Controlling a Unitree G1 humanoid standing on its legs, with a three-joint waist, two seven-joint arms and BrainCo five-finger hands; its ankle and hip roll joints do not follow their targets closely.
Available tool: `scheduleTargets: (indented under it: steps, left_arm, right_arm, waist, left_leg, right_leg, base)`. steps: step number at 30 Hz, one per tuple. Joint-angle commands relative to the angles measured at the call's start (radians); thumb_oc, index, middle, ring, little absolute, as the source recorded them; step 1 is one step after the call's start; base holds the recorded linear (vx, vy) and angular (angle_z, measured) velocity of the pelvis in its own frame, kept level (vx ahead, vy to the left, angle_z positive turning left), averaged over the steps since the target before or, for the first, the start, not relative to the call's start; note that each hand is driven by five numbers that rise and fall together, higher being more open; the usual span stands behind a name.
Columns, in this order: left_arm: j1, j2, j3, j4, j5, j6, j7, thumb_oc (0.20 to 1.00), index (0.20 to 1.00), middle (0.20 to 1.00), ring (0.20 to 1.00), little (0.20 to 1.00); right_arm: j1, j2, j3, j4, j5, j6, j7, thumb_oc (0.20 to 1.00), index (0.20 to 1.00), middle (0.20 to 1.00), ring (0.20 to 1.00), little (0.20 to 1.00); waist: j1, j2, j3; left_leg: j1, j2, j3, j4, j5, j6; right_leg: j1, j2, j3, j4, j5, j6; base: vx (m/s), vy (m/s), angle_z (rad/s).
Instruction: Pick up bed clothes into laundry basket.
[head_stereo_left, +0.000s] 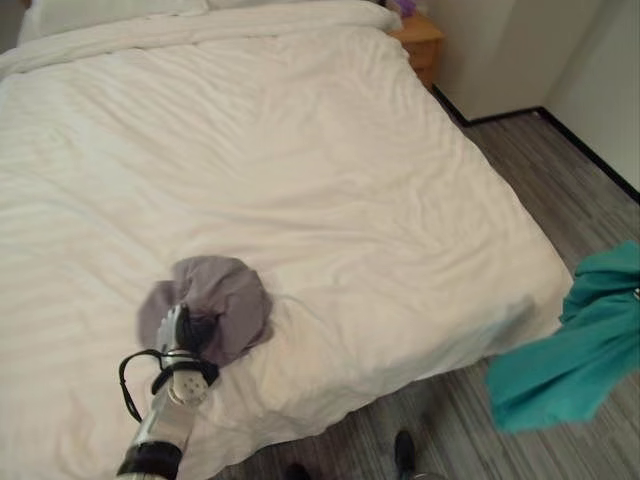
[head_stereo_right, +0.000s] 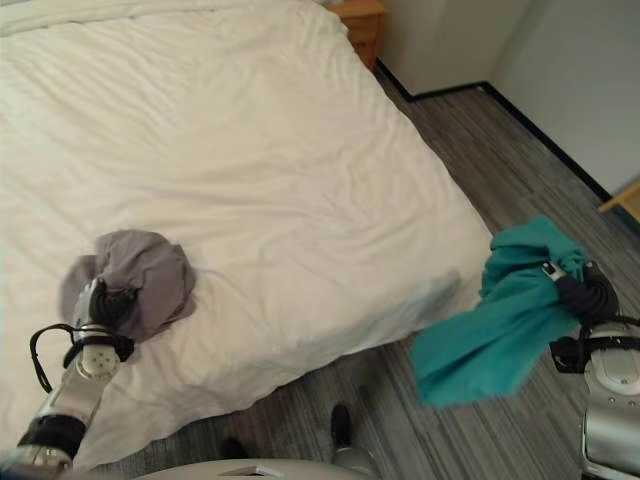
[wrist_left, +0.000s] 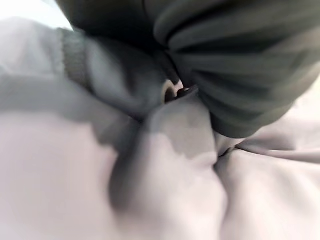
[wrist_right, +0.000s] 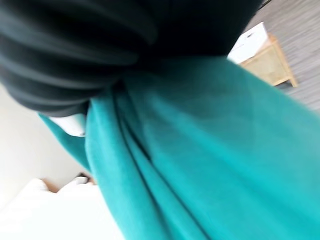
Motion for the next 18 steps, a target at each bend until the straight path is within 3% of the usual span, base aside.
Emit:
scheduleTargets:
  steps: [1, 4, 5, 7, 8, 9, 11, 13, 14, 15, 17, 18]
  left_arm:
    - [-0.147, -0.111, 0.090, -0.406, -0.146, 0.052, -0.112, 0.200, 0.200, 0.200, 0.200, 0.200]
    - [-0.167, -0.165, 0.075, -0.534, -0.200, 0.081, -0.141, 0.200, 0.200, 0.200, 0.200, 0.200]
    - [-0.183, -0.184, 0.055, -0.593, -0.225, 0.088, -0.141, 0.200, 0.200, 0.200, 0.200, 0.200]
    - [-0.184, -0.200, 0.018, -0.616, -0.248, 0.064, -0.139, 0.200, 0.200, 0.200, 0.200, 0.200]
    - [-0.184, -0.200, 0.019, -0.616, -0.248, 0.064, -0.139, 0.200, 0.200, 0.200, 0.200, 0.200]
    - [-0.160, -0.236, -0.053, -0.679, -0.274, 0.030, -0.131, 0.200, 0.200, 0.200, 0.200, 0.200]
    - [-0.144, -0.240, -0.070, -0.704, -0.279, 0.013, -0.122, 0.200, 0.200, 0.200, 0.200, 0.200]
    - [-0.108, -0.260, -0.124, -0.739, -0.305, -0.028, -0.117, 0.200, 0.200, 0.200, 0.200, 0.200]
    - [-0.106, -0.271, -0.140, -0.731, -0.313, -0.036, -0.106, 0.200, 0.200, 0.200, 0.200, 0.200]
    - [-0.106, -0.271, -0.140, -0.729, -0.313, -0.038, -0.105, 0.200, 0.200, 0.200, 0.200, 0.200]
    - [-0.090, -0.283, -0.158, -0.720, -0.328, -0.048, -0.099, 0.200, 0.200, 0.200, 0.200, 0.200]
    - [-0.089, -0.284, -0.159, -0.721, -0.328, -0.049, -0.099, 0.200, 0.200, 0.200, 0.200, 0.200]
  right_arm:
    - [0.095, 0.004, -0.105, -0.114, 0.012, -0.103, -0.062, 0.200, 0.200, 0.200, 0.200, 0.200]
    - [0.120, 0.072, -0.072, -0.128, 0.030, -0.130, -0.083, 0.200, 0.200, 0.200, 0.200, 0.200]
    - [0.112, 0.106, -0.042, -0.137, 0.036, -0.150, -0.099, 0.200, 0.200, 0.200, 0.200, 0.200]
    - [0.070, 0.149, 0.026, -0.148, 0.035, -0.168, -0.120, 0.200, 0.200, 0.200, 0.200, 0.200]
    - [0.068, 0.150, 0.026, -0.147, 0.034, -0.169, -0.120, 0.200, 0.200, 0.200, 0.200, 0.200]
    - [-0.018, 0.184, 0.134, -0.143, 0.010, -0.191, -0.154, 0.200, 0.200, 0.200, 0.200, 0.200]
    - [-0.037, 0.216, 0.152, -0.133, 0.027, -0.197, -0.165, 0.200, 0.200, 0.200, 0.200, 0.200]
    - [-0.071, 0.281, 0.201, -0.104, 0.058, -0.214, -0.201, 0.200, 0.200, 0.200, 0.200, 0.200]
    - [-0.090, 0.293, 0.226, -0.097, 0.067, -0.215, -0.213, 0.200, 0.200, 0.200, 0.200, 0.200]
    - [-0.091, 0.292, 0.227, -0.093, 0.067, -0.218, -0.215, 0.200, 0.200, 0.200, 0.200, 0.200]
    - [-0.139, 0.306, 0.243, -0.087, 0.101, -0.236, -0.238, 0.200, 0.200, 0.200, 0.200, 0.200]
    - [-0.138, 0.305, 0.243, -0.085, 0.103, -0.239, -0.240, 0.200, 0.200, 0.200, 0.200, 0.200]
  waist:
    - [-0.016, -0.003, -0.023]
    - [-0.024, -0.007, -0.017]
    - [-0.026, -0.006, -0.006]
    - [-0.018, 0.001, 0.012]
    - [-0.020, 0.001, 0.015]
    - [0.007, 0.019, 0.031]
    - [0.014, 0.019, 0.040]
    - [0.035, 0.024, 0.026]
    - [0.040, 0.028, 0.017]
    - [0.043, 0.026, 0.022]
    - [0.058, 0.037, 0.006]
    - [0.061, 0.037, 0.009]
  left_leg:
    - [0.077, 0.089, 0.024, 0.014, -0.030, -0.065]
    - [0.081, 0.092, 0.037, 0.014, -0.028, -0.066]
    - [0.080, 0.100, 0.053, 0.014, -0.025, -0.064]
    - [0.081, 0.124, 0.101, 0.014, -0.012, -0.061]
    - [0.083, 0.126, 0.099, 0.014, -0.012, -0.062]
    - [0.114, 0.168, 0.210, 0.014, -0.002, -0.071]
    - [0.135, 0.182, 0.245, 0.014, 0.008, -0.078]
    - [0.173, 0.200, 0.337, 0.014, 0.035, -0.086]
    - [0.185, 0.202, 0.368, 0.014, 0.043, -0.089]
    - [0.194, 0.201, 0.373, 0.014, 0.042, -0.091]
    - [0.227, 0.212, 0.440, 0.014, 0.052, -0.097]
    - [0.232, 0.212, 0.443, 0.014, 0.051, -0.098]
  right_leg:
    - [-0.076, -0.081, -0.022, 0.012, 0.086, 0.086]
    - [-0.079, -0.091, -0.020, 0.012, 0.108, 0.104]
    - [-0.084, -0.102, -0.049, 0.012, 0.114, 0.116]
    - [-0.073, -0.125, -0.179, 0.012, 0.096, 0.115]
    - [-0.069, -0.124, -0.182, 0.012, 0.095, 0.115]
    - [0.018, -0.156, -0.409, 0.022, 0.072, 0.065]
    - [0.056, -0.163, -0.439, 0.026, 0.077, 0.059]
    - [0.153, -0.196, -0.511, 0.070, 0.090, 0.067]
    - [0.179, -0.205, -0.548, 0.079, 0.099, 0.074]
    - [0.185, -0.205, -0.544, 0.076, 0.101, 0.076]
    - [0.231, -0.233, -0.641, 0.083, 0.121, 0.083]
    - [0.235, -0.232, -0.639, 0.080, 0.123, 0.084]
  base:
    - [-0.07, 0.103, 0.14]
    - [-0.09, -0.002, -0.11]
    - [-0.18, -0.082, -0.28]
    - [-0.20, -0.090, -0.41]
    - [-0.29, -0.103, -1.28]
    - [-0.26, -0.101, -1.54]
    - [-0.21, -0.096, -1.46]
    - [-0.19, -0.147, -1.34]
    - [-0.13, -0.119, -1.23]
    - [-0.10, -0.120, -1.30]
    - [-0.09, -0.109, -1.36]
    - [-0.06, -0.228, -1.76]
